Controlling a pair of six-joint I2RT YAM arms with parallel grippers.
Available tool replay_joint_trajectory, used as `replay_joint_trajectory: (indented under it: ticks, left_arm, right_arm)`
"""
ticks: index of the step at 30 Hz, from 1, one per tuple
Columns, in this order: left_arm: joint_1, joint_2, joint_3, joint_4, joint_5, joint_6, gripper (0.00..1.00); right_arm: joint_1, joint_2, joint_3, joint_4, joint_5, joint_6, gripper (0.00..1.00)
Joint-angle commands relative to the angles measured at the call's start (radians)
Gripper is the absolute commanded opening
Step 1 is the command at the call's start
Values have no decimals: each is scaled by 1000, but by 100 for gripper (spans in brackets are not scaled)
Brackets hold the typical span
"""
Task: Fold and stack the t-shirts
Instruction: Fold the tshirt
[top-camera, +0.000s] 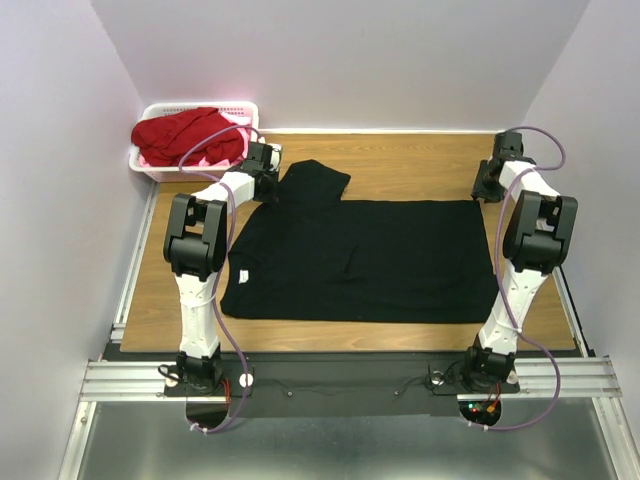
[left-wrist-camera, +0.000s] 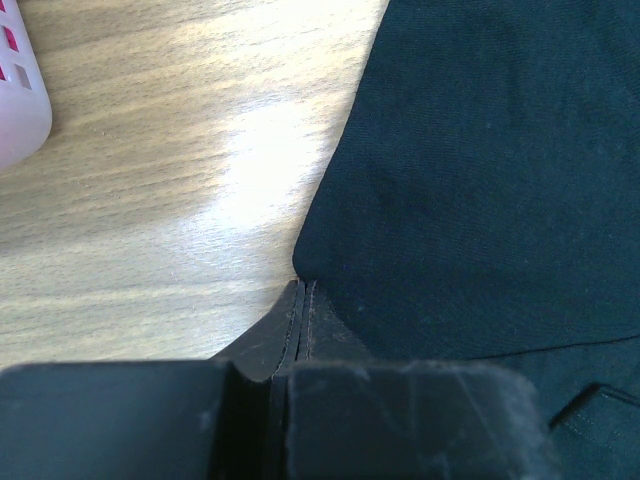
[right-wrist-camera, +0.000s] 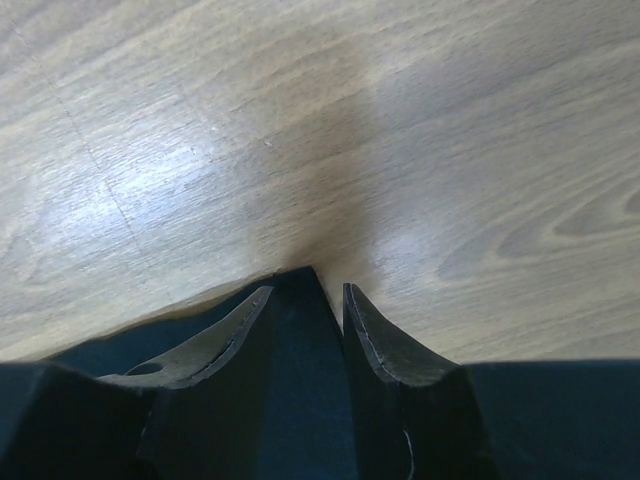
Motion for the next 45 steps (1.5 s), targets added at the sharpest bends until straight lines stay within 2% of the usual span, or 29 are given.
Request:
replay_joint_trajectory:
  ticks: [1, 14, 16, 18, 26, 32, 42, 45]
  left_arm:
    - [13, 31, 2, -64, -30, 11, 0]
    - [13, 39, 7, -69, -31, 8, 0]
    - [13, 39, 8, -73, -34, 8, 0]
    - [13, 39, 10, -75, -36, 8, 0]
    - [13, 42, 21, -75, -42, -8, 0]
    - [13, 7, 27, -78, -47, -14, 0]
    - [18, -79, 33, -58, -134, -15, 0]
    - [18, -99, 7, -44, -136, -55, 0]
  right_arm:
    - [-9, 17, -7, 13, -20, -2, 39]
    - [-9, 82, 15, 18, -53, -16, 39]
    - [-9, 90, 1, 18, -53, -17, 35]
    - [-9, 92, -28, 20, -50, -22, 21]
    - [-9, 81, -39, 21, -46, -36, 1]
    - [-9, 72, -30, 20, -50, -25, 1]
    - [-11, -14, 13, 21, -35, 9, 1]
    - [-11, -26, 19, 20, -33, 16, 1]
